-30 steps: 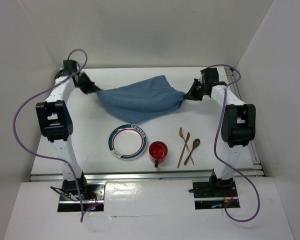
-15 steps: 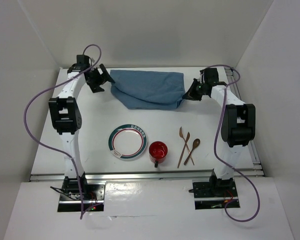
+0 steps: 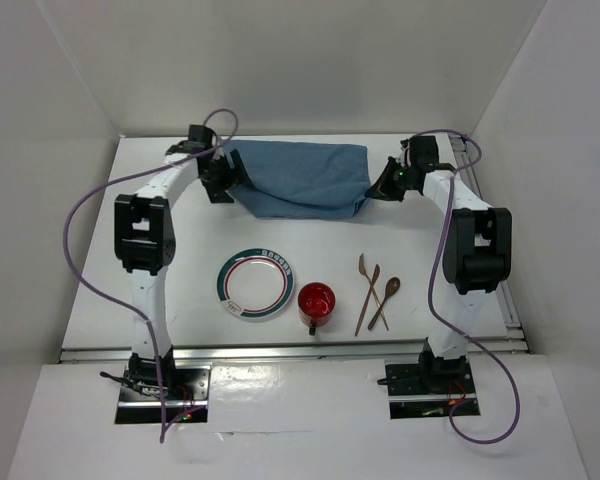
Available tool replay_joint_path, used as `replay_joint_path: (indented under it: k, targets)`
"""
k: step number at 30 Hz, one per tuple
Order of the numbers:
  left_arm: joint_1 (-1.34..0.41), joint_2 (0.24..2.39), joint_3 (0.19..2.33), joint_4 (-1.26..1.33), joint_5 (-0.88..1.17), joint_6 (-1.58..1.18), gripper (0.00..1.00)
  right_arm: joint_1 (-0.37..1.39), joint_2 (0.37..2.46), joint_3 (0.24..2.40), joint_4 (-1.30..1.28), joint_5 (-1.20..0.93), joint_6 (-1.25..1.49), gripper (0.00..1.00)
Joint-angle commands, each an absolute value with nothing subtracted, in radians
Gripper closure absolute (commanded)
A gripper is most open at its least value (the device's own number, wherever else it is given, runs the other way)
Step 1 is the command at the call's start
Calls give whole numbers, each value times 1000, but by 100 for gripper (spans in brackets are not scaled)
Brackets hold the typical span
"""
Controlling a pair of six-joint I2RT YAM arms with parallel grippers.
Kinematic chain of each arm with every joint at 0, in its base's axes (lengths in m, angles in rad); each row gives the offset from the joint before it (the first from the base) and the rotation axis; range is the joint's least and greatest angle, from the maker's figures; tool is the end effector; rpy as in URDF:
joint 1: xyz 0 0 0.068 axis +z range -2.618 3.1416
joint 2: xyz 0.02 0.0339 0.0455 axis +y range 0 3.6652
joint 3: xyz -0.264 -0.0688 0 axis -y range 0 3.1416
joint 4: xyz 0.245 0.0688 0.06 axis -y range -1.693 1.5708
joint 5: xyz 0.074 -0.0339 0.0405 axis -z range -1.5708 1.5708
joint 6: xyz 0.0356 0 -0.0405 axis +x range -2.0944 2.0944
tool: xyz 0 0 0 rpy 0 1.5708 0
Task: Set the dinner table for one person
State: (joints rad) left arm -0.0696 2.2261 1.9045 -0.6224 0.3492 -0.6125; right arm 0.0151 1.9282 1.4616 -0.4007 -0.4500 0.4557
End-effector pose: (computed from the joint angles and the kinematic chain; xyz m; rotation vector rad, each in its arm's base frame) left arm 0.4933 -0.0466 0.2153 -0.5489 2.5214 -0.7075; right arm 0.4265 0.0219 0.2233 0.3354 2.4422 0.7570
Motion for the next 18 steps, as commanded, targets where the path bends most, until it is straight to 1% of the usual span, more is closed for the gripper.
replay_joint_path:
  k: [1,6,10,12,16,17,18]
  targets:
    - [-107,2281,1945,-661,289,-638,10,8,1905,1477,-383,-468,453,100]
    - [-129,2333,2016,-704,178,-647,10,8,1896,1468,-383,-468,453,100]
    - [-138,2391,2039,-704,156,-669,10,8,1896,1468,-383,-468,453,100]
    - [-147,2419,2074,-713,147,-669,12,8,1896,1468,-383,-468,453,100]
    - [-147,2476,2149,-736,160,-657,27,-2,1896,1468,-383,-468,453,100]
    - [-147,2485,2166,-748,160,-657,40,-2,1896,1468,-383,-468,453,100]
    - [-147,2496,2195,-759,160,-647,48,-2,1896,1468,-383,-478,453,100]
